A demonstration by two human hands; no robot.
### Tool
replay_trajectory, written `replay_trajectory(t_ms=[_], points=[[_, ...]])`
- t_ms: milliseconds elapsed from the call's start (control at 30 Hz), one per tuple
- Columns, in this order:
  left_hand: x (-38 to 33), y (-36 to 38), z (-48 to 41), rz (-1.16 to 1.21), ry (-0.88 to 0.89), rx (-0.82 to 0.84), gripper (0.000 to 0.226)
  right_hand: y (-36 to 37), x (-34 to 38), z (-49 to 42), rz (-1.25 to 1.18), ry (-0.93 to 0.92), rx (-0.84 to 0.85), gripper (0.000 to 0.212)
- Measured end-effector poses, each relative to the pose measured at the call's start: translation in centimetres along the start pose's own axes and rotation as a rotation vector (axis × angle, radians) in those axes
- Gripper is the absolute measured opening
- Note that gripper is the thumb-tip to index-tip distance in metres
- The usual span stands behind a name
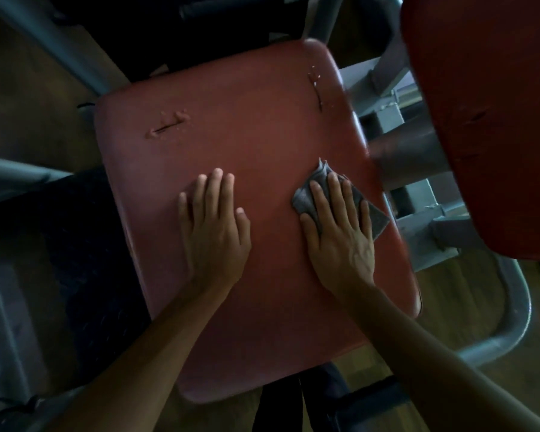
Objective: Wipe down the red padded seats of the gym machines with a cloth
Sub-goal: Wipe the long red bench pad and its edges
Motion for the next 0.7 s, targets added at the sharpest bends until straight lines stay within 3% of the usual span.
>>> replay_trajectory(t_ms=[233, 500, 700], points=[[-5.2, 2.2, -6.4, -0.018, 0.137, 0.036, 0.056, -1.3, -2.0, -4.5, -0.066, 0.133, 0.0, 0.058], [-6.2, 2.5, -10.6, -0.02, 0.194, 0.012, 0.058, -2.4, -1.9, -9.5, -0.08, 0.072, -0.091, 0.055], [-5.6, 2.6, -13.8, -0.056, 0.14, -0.008, 0.059, -3.1, -0.4, -13.7, -0.17, 0.045, -0.041, 0.052]])
Point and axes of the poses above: each hand's wrist, its own z-axis away from the middle knuckle, its own y-axis out of the palm, x = y × z, the point moved 8 cm from there along -z, towards the middle knuckle, and after that the axes turned 2 degrees about x, right-handed, at the moved point
